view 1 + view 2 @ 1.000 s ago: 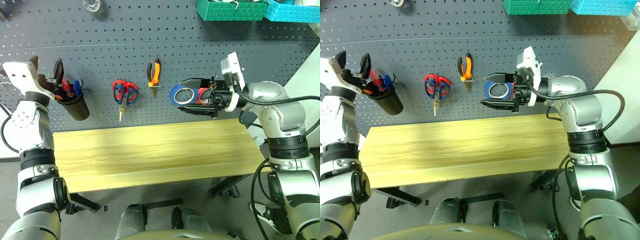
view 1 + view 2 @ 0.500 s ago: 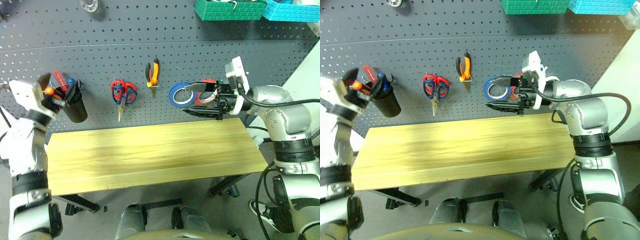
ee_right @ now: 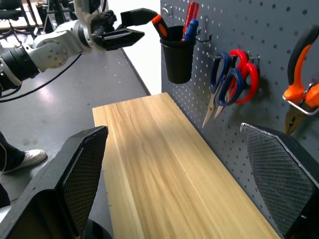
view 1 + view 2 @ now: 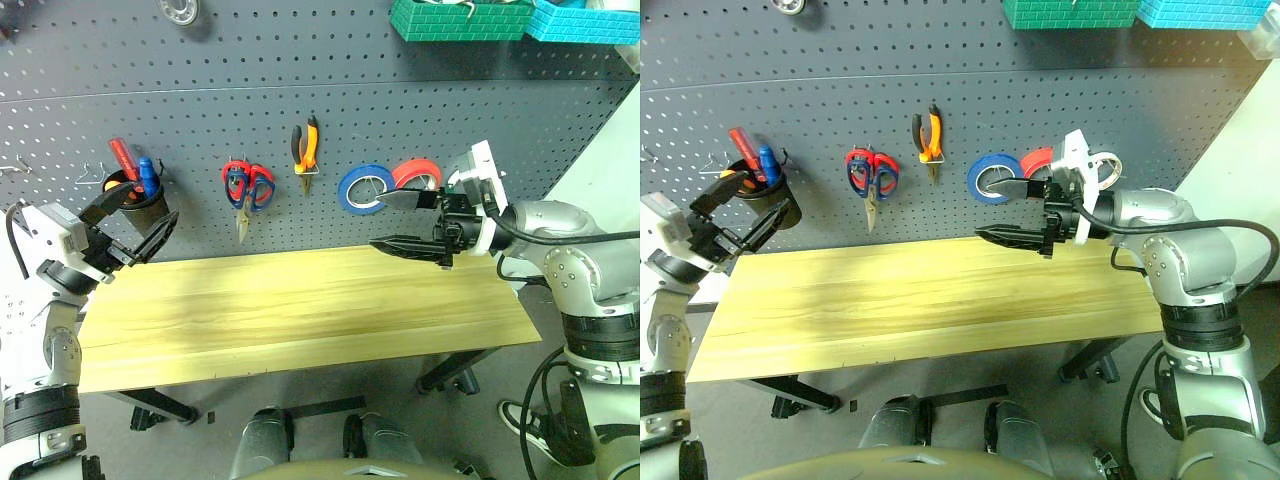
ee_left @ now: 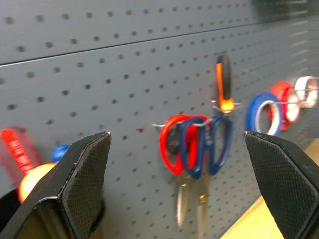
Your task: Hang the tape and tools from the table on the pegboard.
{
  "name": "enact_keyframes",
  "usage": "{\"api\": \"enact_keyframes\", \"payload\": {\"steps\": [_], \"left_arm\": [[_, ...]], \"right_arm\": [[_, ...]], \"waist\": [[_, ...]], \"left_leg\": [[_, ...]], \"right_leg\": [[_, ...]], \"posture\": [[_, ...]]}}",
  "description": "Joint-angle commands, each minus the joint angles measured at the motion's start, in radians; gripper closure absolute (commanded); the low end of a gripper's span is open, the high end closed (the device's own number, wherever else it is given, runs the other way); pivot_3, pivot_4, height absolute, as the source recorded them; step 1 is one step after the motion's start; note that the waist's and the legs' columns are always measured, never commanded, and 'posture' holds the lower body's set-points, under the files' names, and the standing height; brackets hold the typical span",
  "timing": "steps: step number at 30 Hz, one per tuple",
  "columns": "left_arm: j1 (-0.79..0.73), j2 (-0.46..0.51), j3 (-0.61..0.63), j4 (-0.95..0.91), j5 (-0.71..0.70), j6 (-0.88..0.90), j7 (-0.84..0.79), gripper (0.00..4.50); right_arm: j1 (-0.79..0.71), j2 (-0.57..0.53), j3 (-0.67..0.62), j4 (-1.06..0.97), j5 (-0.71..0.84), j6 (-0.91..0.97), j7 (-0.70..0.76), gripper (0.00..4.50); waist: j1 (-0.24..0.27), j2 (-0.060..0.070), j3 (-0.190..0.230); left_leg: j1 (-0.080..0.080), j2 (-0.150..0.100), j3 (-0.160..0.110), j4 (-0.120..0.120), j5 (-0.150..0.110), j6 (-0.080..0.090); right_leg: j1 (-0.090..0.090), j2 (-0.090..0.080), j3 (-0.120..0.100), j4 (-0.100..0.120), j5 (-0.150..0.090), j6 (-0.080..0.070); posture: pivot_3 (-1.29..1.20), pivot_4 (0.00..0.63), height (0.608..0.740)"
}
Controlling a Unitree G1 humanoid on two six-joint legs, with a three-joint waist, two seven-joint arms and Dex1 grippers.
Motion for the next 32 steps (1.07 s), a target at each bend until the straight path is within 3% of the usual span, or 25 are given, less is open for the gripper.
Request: {"api": "enact_keyframes", "payload": {"steps": [1,14,24,32], "left_arm": [[0.028,0.019,0.009,0.010,-0.021,-0.025,-0.092,0.01],[0.103,-0.013,-0.024,0.189,-0.025,-0.181,-0.409,0.01],[0.033,0.006,-0.052,0.292,-0.018,-0.149,-0.530,0.01],[0.088,-0.007,-0.068,0.253,-0.009,-0.150,-0.535,0.01]], "right_arm": [[0.010,-0.016,-0.025,-0.026,0.012,-0.025,0.005,0.00],[0.137,-0.054,0.001,0.083,-0.065,-0.201,0.134,0.00],[0.132,-0.039,0.065,0.161,-0.150,-0.310,0.179,0.00],[0.165,-0.028,0.090,0.203,-0.194,-0.369,0.185,0.00]], "waist": [[-0.002,0.000,0.000],[-0.025,0.001,0.001],[-0.030,0.003,0.004],[-0.026,0.006,0.015]], "left_leg": [[0.000,0.000,0.000,0.000,0.000,0.000],[0.000,0.000,-0.002,-0.001,-0.001,0.001],[0.000,0.000,-0.003,-0.001,-0.001,0.002],[0.000,0.001,-0.003,-0.001,-0.002,0.003]], "right_leg": [[0.000,0.000,0.000,0.000,0.000,0.000],[0.001,-0.002,-0.001,-0.004,0.000,0.000],[0.000,-0.001,-0.001,-0.004,-0.001,0.001],[-0.002,-0.002,0.000,-0.005,-0.001,0.001]], "posture": [[0.10,0.079,0.740],[0.08,0.086,0.740],[0.11,0.106,0.740],[0.11,0.143,0.740]]}}
